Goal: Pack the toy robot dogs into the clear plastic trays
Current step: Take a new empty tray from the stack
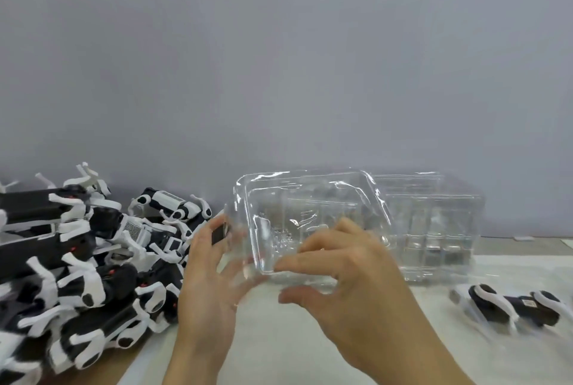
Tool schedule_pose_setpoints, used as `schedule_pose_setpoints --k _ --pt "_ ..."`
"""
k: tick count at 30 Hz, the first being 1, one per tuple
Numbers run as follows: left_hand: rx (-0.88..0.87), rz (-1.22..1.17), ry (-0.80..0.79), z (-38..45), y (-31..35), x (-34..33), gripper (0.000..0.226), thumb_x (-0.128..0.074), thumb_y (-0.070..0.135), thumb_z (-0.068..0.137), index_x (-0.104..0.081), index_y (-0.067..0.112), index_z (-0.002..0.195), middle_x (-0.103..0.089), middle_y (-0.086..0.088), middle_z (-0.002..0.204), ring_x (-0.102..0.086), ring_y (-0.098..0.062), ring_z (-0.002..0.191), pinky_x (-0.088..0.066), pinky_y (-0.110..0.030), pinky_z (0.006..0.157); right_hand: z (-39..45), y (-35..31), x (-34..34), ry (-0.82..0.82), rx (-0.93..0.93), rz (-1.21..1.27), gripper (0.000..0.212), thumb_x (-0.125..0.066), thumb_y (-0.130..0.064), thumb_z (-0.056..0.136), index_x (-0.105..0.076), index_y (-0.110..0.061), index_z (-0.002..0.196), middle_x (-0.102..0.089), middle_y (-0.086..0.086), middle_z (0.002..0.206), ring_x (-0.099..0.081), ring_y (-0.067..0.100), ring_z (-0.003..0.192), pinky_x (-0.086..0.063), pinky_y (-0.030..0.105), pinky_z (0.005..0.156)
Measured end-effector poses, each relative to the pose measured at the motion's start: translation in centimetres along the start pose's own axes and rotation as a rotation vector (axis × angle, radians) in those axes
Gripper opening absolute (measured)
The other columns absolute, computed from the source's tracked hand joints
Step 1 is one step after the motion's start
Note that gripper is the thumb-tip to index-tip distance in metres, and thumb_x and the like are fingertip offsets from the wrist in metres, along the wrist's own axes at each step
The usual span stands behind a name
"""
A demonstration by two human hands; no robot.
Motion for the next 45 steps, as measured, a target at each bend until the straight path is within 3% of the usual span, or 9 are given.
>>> schedule_pose_setpoints --k 4,10,19,22,24,26,32,39,45 --pt "0.004 0.206 -0.079 -1.0 2.7 -0.1 0.043 -0.051 0.072 0.082 -0.066 0.047 0.115 -0.073 0.015 0.112 -0.072 -0.016 0.103 -0.055 -0.043 0.083 0.4 -1.7 -1.6 -0.154 0.001 -0.027 0.031 -0.084 -0.044 0.067 -0.076 -0.045 0.097 -0.066 -0.018 0.083 -0.045 0.01 0.081 -0.044 0.038 0.081" --pt "0.254 0.275 -0.202 2.7 1.2 3.6 0.028 -0.032 -0.002 0.105 -0.047 -0.01 0.127 -0.055 -0.015 0.094 -0.051 -0.022 0.072 -0.046 -0.022 0.057 0.7 -2.7 -3.7 -0.477 0.009 0.068 0.037 -0.073 -0.04 0.082 -0.062 -0.044 0.117 -0.062 -0.011 0.108 -0.037 0.006 0.1 -0.013 0.015 0.087" --pt "0.388 0.624 -0.215 0.2 -4.5 1.1 0.034 -0.055 0.061 0.075 -0.069 0.034 0.091 -0.062 -0.005 0.107 -0.064 -0.015 0.08 -0.053 -0.034 0.068 -2.2 3.6 -1.9 -0.688 -0.48 0.114 0.028 -0.084 -0.059 0.062 -0.07 -0.052 0.084 -0.066 -0.02 0.085 -0.062 -0.004 0.081 -0.043 0.011 0.06" --pt "0.324 0.823 -0.224 0.5 -5.4 1.0 0.029 -0.048 0.061 0.092 -0.066 0.037 0.093 -0.065 0.022 0.093 -0.06 0.004 0.084 -0.045 -0.022 0.079 -2.9 5.2 -1.9 -0.692 -0.54 0.106 0.025 -0.085 -0.057 0.066 -0.071 -0.047 0.084 -0.066 -0.019 0.086 -0.062 -0.008 0.079 -0.048 0.014 0.081" --pt "0.231 0.897 -0.114 0.9 -5.3 1.4 0.021 -0.048 0.046 0.099 -0.066 0.035 0.097 -0.065 0.021 0.103 -0.056 0.011 0.095 -0.039 -0.014 0.078 -3.0 5.8 -2.0 -0.698 -0.56 0.09 0.03 -0.083 -0.06 0.065 -0.068 -0.048 0.088 -0.064 -0.019 0.09 -0.061 -0.008 0.082 -0.045 0.019 0.093" --pt "0.093 0.987 0.123 1.3 -4.5 1.9 0.01 -0.057 0.032 0.097 -0.066 0.027 0.098 -0.064 0.008 0.106 -0.058 -0.005 0.101 -0.037 -0.022 0.075 -3.0 6.2 -2.2 -0.682 -0.588 0.117 0.037 -0.083 -0.061 0.064 -0.065 -0.048 0.093 -0.063 -0.019 0.094 -0.064 -0.002 0.083 -0.048 0.015 0.074" --pt "-0.219 1.195 0.706 0.1 -1.5 2.4 0.008 -0.06 0.018 0.091 -0.066 0.021 0.096 -0.054 0.001 0.108 -0.042 -0.007 0.067 -0.028 -0.03 0.064 -2.7 7.0 -2.7 -0.573 -0.568 0.097 0.027 -0.073 -0.062 0.076 -0.061 -0.048 0.096 -0.059 -0.017 0.097 -0.057 -0.001 0.09 -0.044 0.017 0.071" --pt "0.044 1.461 0.484 0.2 -3.3 2.9 0.031 -0.053 0.001 0.092 -0.056 0.011 0.121 -0.036 -0.005 0.123 -0.044 -0.028 0.099 -0.035 -0.034 0.072 -2.6 7.1 -2.9 -0.506 -0.549 0.104 0.017 -0.065 -0.056 0.087 -0.06 -0.048 0.102 -0.059 -0.018 0.098 -0.055 -0.003 0.095 -0.044 0.018 0.074" --pt "-0.132 1.273 0.578 0.8 -3.1 3.3 0.04 -0.046 -0.023 0.082 -0.063 0.006 0.104 -0.042 -0.003 0.099 -0.04 -0.018 0.069 -0.033 -0.033 0.069 -2.6 7.1 -3.1 -0.474 -0.549 0.142 0.015 -0.064 -0.053 0.089 -0.06 -0.047 0.103 -0.061 -0.017 0.097 -0.055 -0.005 0.095 -0.045 0.018 0.078"
Point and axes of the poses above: each hand's wrist, its own z-axis towards the middle knuckle, its own x-axis out of the back of the hand, y = z × x, the point moved 2 cm from there along z, towards the middle knuckle
